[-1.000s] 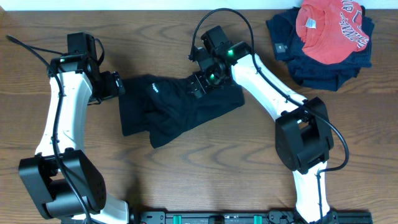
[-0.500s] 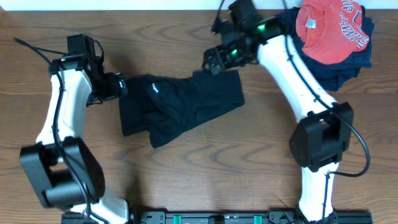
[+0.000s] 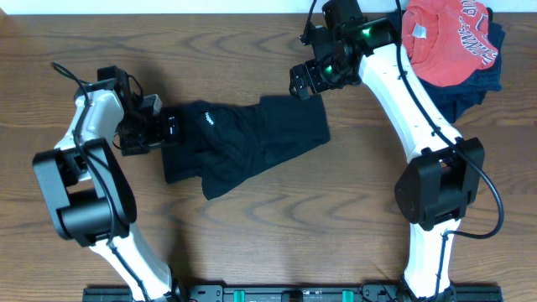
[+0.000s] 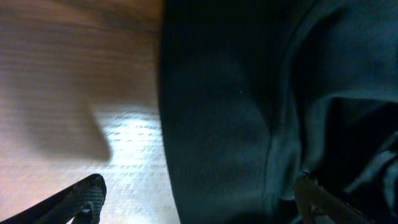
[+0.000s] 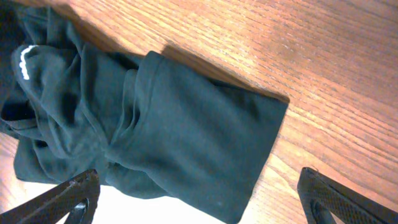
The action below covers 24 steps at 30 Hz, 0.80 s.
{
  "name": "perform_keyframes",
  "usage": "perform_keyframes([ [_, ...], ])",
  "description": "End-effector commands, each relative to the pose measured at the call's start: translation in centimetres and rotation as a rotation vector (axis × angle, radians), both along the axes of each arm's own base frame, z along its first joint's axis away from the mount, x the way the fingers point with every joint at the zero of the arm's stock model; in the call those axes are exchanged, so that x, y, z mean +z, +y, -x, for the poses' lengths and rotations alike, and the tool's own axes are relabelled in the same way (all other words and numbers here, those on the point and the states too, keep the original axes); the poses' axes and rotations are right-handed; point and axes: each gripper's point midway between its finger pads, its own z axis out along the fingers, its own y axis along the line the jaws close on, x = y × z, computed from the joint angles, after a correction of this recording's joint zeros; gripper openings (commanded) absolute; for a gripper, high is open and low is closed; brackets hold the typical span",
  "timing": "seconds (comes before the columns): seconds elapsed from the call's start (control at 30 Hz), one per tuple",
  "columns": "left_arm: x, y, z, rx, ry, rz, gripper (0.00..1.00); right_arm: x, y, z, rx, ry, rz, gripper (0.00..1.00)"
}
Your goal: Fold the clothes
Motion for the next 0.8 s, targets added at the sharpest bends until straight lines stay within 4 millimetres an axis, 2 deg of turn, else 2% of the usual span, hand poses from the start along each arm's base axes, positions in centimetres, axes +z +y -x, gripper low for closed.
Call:
perform_keyframes([
  [0.0, -1.6, -0.6, 0.7, -0.066, 0.030, 0.046, 0.99, 1.2, -0.1, -0.2, 0.023, -0.040, 0.007, 0.99],
  [0.17, -3.0, -1.4, 1.1, -0.062, 0.063, 0.103, 0.88, 1.2, -0.1, -0.2, 0.024, -0.041, 0.007, 0.99],
  [0.23, -3.3, -2.0, 1.1, -0.062, 0.066, 0.140, 0.78, 1.2, -0.1, -0.2, 0.024, -0.042, 0.006, 0.99],
  [0.4, -4.6, -2.9, 1.8, -0.061, 0.103, 0.184, 0.48, 1.2, -0.1, -0.2, 0.024, -0.043, 0.006, 0.99],
  [0.43, -4.8, -3.0, 2.1, -0.061, 0.112, 0.186, 0.38, 1.2, -0.1, -0.2, 0.024, -0.042, 0.006, 0.99],
  [0.53, -5.5, -3.2, 2.8, -0.061, 0.124, 0.190, 0.27, 1.2, -0.1, -0.2, 0.024, -0.043, 0.006, 0.99],
  [0.6, -5.7, -3.3, 3.0, -0.061, 0.129, 0.191, 0.09, 1.2, -0.1, -0.2, 0.024, -0.042, 0.006, 0.99],
  [0.63, -5.7, -3.3, 3.0, -0.060, 0.129, 0.191, 0.06, 1.2, -0.1, -0.2, 0.024, -0.042, 0.006, 0.99],
  [0.77, -5.2, -2.9, 2.7, -0.050, 0.128, 0.184, 0.06, 1.2, -0.1, -0.2, 0.024, -0.040, 0.007, 0.99],
])
